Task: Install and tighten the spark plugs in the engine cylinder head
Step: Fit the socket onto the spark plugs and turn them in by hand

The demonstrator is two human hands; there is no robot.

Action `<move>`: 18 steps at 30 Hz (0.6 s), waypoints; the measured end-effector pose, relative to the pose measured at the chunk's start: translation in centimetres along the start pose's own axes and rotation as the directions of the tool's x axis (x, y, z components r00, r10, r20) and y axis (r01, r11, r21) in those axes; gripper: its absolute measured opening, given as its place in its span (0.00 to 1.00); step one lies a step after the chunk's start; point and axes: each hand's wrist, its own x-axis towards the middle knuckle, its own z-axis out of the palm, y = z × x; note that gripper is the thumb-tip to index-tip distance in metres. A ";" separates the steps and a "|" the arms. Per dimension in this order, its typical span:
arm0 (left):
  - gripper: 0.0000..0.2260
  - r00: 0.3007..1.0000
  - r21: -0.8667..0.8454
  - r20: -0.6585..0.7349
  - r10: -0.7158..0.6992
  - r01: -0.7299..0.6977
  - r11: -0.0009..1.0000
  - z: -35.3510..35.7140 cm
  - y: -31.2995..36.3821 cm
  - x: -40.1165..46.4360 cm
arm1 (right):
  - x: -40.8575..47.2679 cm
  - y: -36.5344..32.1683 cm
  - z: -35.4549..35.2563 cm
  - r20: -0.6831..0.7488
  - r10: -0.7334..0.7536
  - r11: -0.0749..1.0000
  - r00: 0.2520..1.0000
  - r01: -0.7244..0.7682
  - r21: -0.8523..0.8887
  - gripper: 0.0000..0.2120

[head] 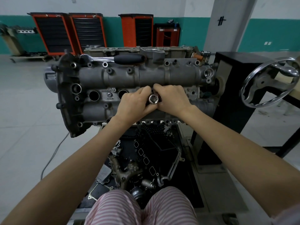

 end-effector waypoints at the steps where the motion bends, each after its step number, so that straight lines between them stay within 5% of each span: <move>1: 0.13 1.000 -0.001 -0.002 0.009 -0.009 1.000 0.0 0.0 0.0 | 0.0 0.1 0.1 -0.001 -0.008 1.000 1.000 0.008 -0.013 0.10; 10: 0.15 1.000 -0.023 0.007 -0.027 0.027 0.999 0.4 -0.2 -0.1 | -0.4 -0.2 -0.5 -0.134 -0.051 0.995 0.990 0.062 0.080 0.08; 18: 0.12 0.999 -0.026 0.048 -0.021 0.022 0.999 -0.1 0.2 0.1 | 0.0 0.0 -0.1 0.009 0.004 1.000 1.000 -0.004 0.004 0.10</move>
